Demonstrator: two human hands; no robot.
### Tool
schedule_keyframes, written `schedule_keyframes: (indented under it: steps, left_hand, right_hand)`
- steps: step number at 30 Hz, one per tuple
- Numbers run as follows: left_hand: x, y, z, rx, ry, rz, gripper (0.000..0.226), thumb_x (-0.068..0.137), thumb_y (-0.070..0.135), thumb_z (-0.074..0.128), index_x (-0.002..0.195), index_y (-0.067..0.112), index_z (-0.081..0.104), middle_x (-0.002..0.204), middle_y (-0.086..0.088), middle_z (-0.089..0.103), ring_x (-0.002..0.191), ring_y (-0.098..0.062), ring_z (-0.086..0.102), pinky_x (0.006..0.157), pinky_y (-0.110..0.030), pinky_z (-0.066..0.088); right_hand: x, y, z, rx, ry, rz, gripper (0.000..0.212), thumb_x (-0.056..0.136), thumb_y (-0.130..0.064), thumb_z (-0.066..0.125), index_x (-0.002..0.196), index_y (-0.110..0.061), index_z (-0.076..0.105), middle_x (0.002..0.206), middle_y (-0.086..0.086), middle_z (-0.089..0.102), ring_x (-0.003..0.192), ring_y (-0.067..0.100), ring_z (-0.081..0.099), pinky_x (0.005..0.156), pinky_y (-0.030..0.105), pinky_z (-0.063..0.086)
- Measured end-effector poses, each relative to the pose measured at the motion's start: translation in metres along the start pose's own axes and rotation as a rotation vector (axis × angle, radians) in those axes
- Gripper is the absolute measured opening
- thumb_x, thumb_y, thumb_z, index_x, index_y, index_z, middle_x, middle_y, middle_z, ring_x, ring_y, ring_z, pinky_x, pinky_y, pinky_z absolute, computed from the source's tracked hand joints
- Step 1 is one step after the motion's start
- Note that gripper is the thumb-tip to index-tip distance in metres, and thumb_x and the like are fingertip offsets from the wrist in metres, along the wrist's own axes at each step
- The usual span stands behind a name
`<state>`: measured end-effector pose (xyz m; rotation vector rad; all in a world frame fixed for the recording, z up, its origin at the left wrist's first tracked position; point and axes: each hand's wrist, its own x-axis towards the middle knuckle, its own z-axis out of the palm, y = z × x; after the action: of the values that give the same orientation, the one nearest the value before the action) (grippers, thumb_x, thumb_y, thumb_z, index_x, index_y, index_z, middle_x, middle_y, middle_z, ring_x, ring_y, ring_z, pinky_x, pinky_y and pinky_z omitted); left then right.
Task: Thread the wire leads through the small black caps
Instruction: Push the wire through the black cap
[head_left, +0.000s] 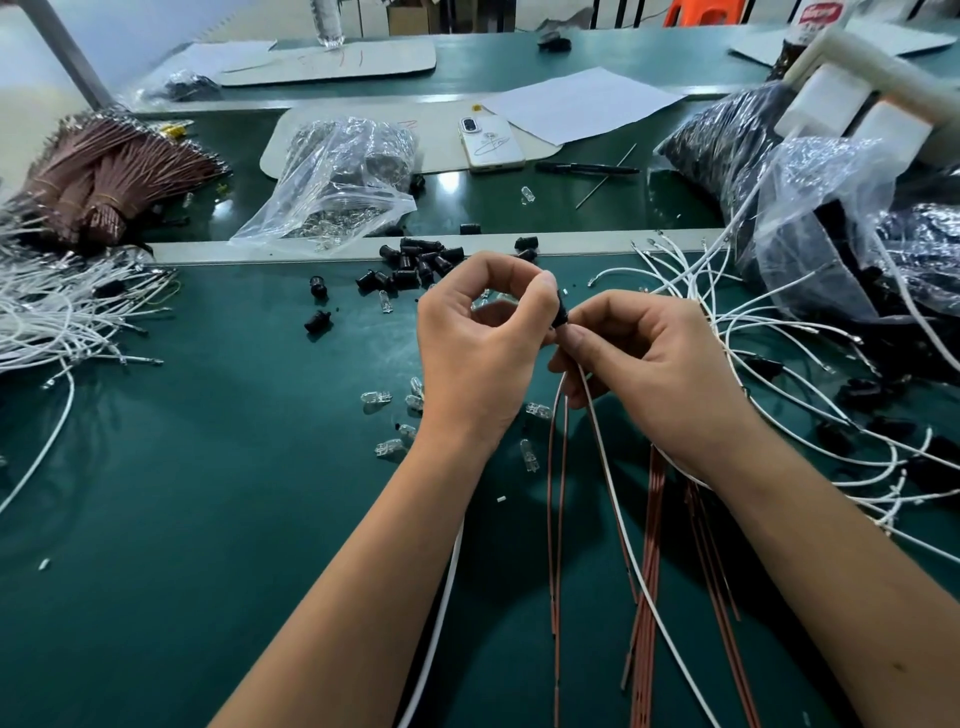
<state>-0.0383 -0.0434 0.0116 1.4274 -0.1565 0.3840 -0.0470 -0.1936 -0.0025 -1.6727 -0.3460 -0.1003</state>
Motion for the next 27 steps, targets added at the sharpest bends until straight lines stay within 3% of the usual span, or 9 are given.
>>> schedule_keyframes:
  steps: [11, 17, 27]
  left_hand:
    - [0.0021, -0.0006, -0.0013, -0.065, -0.078, -0.045, 0.005, 0.087, 0.009, 0.074, 0.082, 0.01, 0.071, 0.075, 0.001, 0.066, 0.06, -0.011, 0.062, 0.061, -0.024, 0.053]
    - [0.0029, -0.0018, -0.0011, -0.023, -0.092, -0.097, 0.013, 0.077, 0.016, 0.082, 0.085, 0.014, 0.072, 0.081, -0.003, 0.069, 0.074, -0.021, 0.065, 0.076, -0.049, 0.058]
    - [0.0029, -0.0024, -0.0018, -0.048, -0.124, -0.108, 0.01, 0.079, 0.016, 0.081, 0.078, 0.017, 0.071, 0.074, 0.003, 0.069, 0.064, -0.013, 0.063, 0.065, -0.031, 0.053]
  right_hand:
    - [0.0011, 0.0001, -0.0024, 0.046, 0.01, 0.027, 0.011, 0.1, -0.008, 0.067, 0.097, 0.001, 0.071, 0.077, 0.013, 0.073, 0.062, 0.024, 0.068, 0.06, 0.032, 0.057]
    - [0.0015, -0.002, -0.0033, 0.047, 0.036, 0.024, 0.012, 0.097, -0.018, 0.069, 0.093, -0.008, 0.073, 0.077, 0.007, 0.075, 0.064, 0.017, 0.069, 0.062, 0.03, 0.058]
    - [0.0014, -0.0023, -0.002, 0.043, 0.027, 0.018, 0.018, 0.095, -0.025, 0.07, 0.094, -0.008, 0.073, 0.078, 0.007, 0.075, 0.068, 0.017, 0.069, 0.066, 0.033, 0.06]
